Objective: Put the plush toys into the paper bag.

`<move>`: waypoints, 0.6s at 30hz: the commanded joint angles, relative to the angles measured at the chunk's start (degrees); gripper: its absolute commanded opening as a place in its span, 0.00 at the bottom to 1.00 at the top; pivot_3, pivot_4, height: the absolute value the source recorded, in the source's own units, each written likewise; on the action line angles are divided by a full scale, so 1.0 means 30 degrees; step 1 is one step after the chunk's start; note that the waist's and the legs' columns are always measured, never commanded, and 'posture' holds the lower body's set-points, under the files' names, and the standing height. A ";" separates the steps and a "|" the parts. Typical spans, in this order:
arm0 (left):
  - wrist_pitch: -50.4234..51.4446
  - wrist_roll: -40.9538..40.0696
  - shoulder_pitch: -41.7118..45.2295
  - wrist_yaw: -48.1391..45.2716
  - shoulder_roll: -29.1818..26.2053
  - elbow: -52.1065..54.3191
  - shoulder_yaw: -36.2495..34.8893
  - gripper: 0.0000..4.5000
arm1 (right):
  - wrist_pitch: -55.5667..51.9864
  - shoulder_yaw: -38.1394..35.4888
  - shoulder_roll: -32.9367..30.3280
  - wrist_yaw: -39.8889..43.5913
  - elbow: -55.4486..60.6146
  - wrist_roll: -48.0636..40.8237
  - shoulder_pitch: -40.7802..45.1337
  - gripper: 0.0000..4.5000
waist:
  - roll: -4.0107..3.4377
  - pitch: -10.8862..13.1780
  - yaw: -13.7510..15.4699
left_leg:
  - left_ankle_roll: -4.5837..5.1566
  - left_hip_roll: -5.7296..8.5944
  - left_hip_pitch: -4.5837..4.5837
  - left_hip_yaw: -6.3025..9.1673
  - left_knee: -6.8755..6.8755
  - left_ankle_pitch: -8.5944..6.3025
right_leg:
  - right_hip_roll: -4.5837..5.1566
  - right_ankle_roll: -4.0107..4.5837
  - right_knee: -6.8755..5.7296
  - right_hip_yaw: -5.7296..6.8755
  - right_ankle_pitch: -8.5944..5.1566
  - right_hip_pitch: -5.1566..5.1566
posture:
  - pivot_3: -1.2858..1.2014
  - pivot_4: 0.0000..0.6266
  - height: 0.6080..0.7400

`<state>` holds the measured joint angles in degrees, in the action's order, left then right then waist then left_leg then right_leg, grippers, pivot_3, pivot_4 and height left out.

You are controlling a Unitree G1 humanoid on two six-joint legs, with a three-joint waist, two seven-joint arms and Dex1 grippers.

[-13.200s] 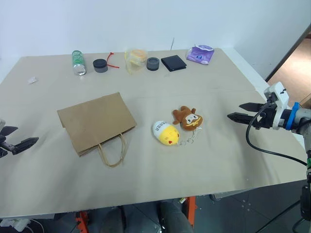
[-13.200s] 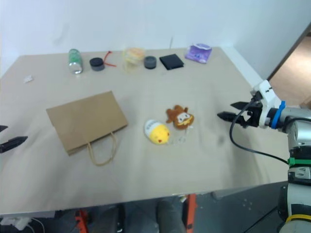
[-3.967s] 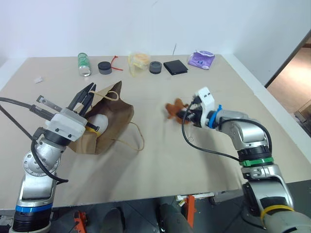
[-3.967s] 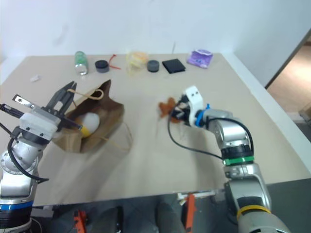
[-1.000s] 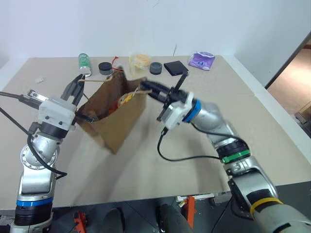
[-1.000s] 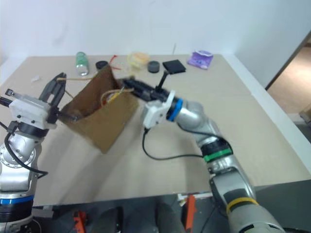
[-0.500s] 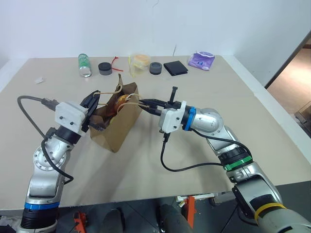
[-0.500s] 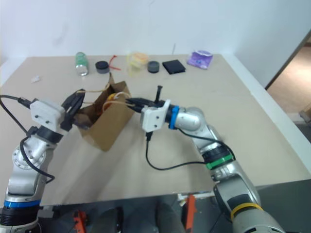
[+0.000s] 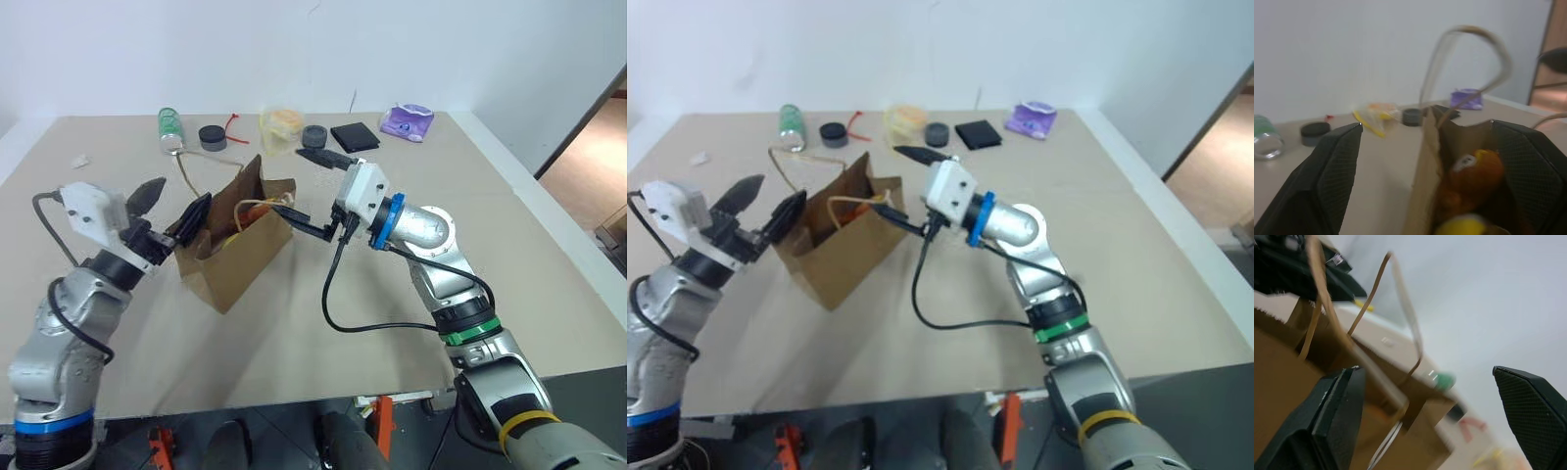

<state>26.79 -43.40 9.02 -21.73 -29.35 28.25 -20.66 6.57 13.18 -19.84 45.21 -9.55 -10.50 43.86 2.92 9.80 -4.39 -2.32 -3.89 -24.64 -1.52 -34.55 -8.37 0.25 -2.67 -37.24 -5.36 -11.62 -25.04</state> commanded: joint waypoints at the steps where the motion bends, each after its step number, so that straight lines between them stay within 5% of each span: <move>1: 0.1941 -0.3010 -0.1330 -0.0535 -0.1206 0.1802 -0.1365 0.99 | -0.3542 -0.0249 -0.0101 0.0866 0.1475 -0.1542 -0.0775 1.00 | -0.0002 0.0001 -0.0013 | -0.0001 -0.0001 0.0002 0.0000 0.0001 -0.0001 | 0.0000 0.0009 0.0000 0.0002 -0.0006 -0.0001 | 0.52 0.24 1.00; 7: 0.2497 -0.3956 -0.4356 -0.2508 -0.3140 0.2231 -0.3240 1.00 | -0.9301 0.0005 0.0540 0.0924 0.2960 -0.3180 -0.2024 0.95 | -0.0006 0.0005 -0.0061 | -0.0005 -0.0003 0.0000 0.0001 0.0003 -0.0004 | -0.0003 0.0024 -0.0003 0.0009 -0.0006 -0.0029 | 0.52 0.24 1.00; 13: 0.0338 -0.0673 -0.6336 -0.4987 -0.3913 0.1037 -0.2692 1.00 | -1.3203 0.0158 0.2386 0.0624 0.5426 -0.5364 -0.1678 0.41 | -0.0012 0.0009 -0.0069 | -0.0016 -0.0003 -0.0012 -0.0007 0.0010 -0.0011 | 0.0009 0.0046 -0.0004 0.0013 -0.0009 -0.0073 | 0.52 0.24 1.00; 18: -0.0686 0.0917 -0.5800 -0.5504 -0.3554 0.0501 -0.1409 1.00 | -1.3465 0.0627 0.4309 -0.0347 0.3767 -0.4453 -0.0248 0.01 | -0.0010 0.0007 -0.0090 | -0.0025 -0.0003 -0.0015 0.0003 0.0008 -0.0017 | 0.0023 0.0075 0.0006 0.0034 0.0004 -0.0089 | 0.52 0.24 1.00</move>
<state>26.48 -42.32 -9.34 -37.88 -39.98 29.69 -25.39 -34.20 14.48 -7.80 44.91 2.94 -24.59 41.72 2.89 9.82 -4.65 -2.40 -3.90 -24.70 -1.52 -34.53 -8.42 0.36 -2.44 -37.21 -5.23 -11.61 -25.31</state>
